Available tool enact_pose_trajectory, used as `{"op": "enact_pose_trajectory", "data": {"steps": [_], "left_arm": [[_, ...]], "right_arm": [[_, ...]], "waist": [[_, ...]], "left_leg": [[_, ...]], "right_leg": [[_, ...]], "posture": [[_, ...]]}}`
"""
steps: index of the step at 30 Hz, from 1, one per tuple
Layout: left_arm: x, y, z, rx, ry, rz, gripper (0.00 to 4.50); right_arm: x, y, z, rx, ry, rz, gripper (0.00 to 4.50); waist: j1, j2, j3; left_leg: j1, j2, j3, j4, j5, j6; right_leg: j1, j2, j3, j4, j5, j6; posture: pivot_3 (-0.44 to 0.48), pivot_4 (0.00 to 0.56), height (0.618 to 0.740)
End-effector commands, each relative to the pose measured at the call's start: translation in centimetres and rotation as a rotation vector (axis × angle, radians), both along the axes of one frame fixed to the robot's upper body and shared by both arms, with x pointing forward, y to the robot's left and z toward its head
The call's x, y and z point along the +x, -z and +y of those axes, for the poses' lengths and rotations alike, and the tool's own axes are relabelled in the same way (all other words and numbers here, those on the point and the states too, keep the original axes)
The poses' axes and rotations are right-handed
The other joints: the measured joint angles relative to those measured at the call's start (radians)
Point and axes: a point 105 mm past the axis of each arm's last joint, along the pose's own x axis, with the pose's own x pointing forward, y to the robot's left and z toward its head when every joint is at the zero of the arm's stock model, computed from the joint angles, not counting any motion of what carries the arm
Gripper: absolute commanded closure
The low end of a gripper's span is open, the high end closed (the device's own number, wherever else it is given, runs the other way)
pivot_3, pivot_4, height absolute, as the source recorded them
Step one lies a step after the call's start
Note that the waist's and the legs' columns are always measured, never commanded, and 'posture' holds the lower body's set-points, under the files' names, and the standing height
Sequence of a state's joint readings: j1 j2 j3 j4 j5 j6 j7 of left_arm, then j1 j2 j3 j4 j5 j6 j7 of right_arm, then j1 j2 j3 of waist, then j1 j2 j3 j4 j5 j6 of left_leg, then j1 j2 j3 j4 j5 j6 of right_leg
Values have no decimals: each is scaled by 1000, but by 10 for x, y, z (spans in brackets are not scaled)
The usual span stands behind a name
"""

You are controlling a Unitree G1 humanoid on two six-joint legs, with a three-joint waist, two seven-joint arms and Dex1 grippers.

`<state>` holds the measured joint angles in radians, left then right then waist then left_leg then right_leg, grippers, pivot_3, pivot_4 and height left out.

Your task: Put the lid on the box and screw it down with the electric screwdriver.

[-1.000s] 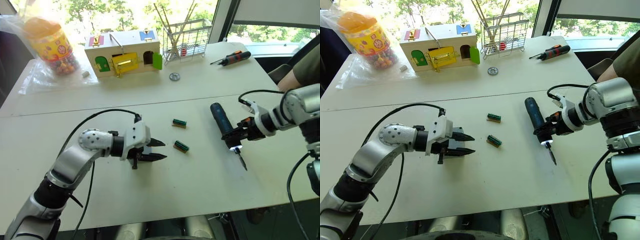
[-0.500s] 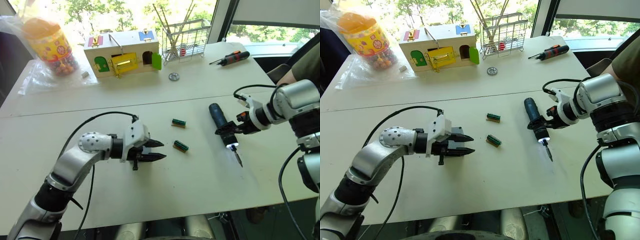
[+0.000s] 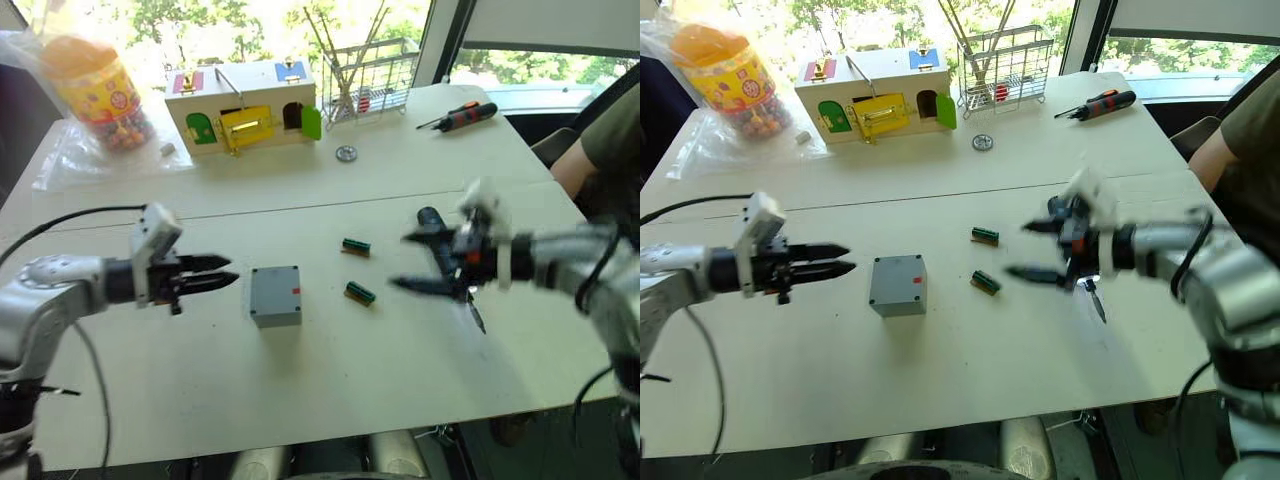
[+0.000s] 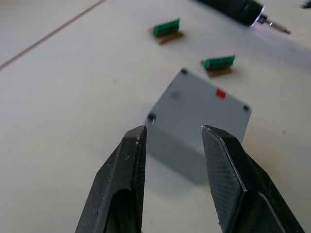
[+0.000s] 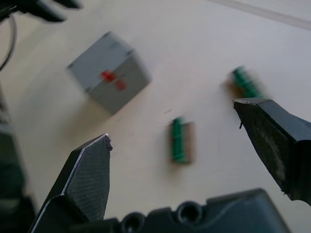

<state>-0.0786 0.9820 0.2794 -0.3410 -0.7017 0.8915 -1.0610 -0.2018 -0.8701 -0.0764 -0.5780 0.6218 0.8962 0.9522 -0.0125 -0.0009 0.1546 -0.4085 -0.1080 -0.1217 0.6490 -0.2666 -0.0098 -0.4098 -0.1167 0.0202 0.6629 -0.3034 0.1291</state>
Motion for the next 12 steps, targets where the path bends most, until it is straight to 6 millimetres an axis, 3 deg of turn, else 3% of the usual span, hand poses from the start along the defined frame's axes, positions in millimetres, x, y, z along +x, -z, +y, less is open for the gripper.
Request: {"op": "enact_pose_trajectory", "data": {"steps": [1, 5, 8, 12], "left_arm": [[-24, 7, 15, 8, -19, 80, 2698], [-49, 25, 17, 8, -22, 183, 2698], [-67, 39, 12, 51, 19, 238, 2698], [-72, 47, 6, 22, 1, 242, 2698]], "right_arm": [[-36, 13, 3, 29, -41, 55, 35], [-63, 22, 11, 207, -26, 190, 35], [-58, 32, 10, 218, 36, 212, 35], [-55, 40, 9, 172, 41, 215, 35]], "waist": [[3, 0, 0], [17, -1, 0], [25, -1, 0], [29, -1, 0]], "left_leg": [[1, 0, 0, 0, -1, 2], [3, 0, 0, 0, -3, 5], [4, 0, 0, 0, -4, 6], [4, 0, -1, -1, -4, 6]], "right_leg": [[2, 0, 1, 0, 0, 0], [5, -1, 1, -2, 0, -1], [7, -1, 1, -3, 0, -1], [7, -1, 0, -6, 0, -1]], "posture": [[0, 150, 740], [0, 150, 740], [0, 150, 740], [0, 150, 740]]}}
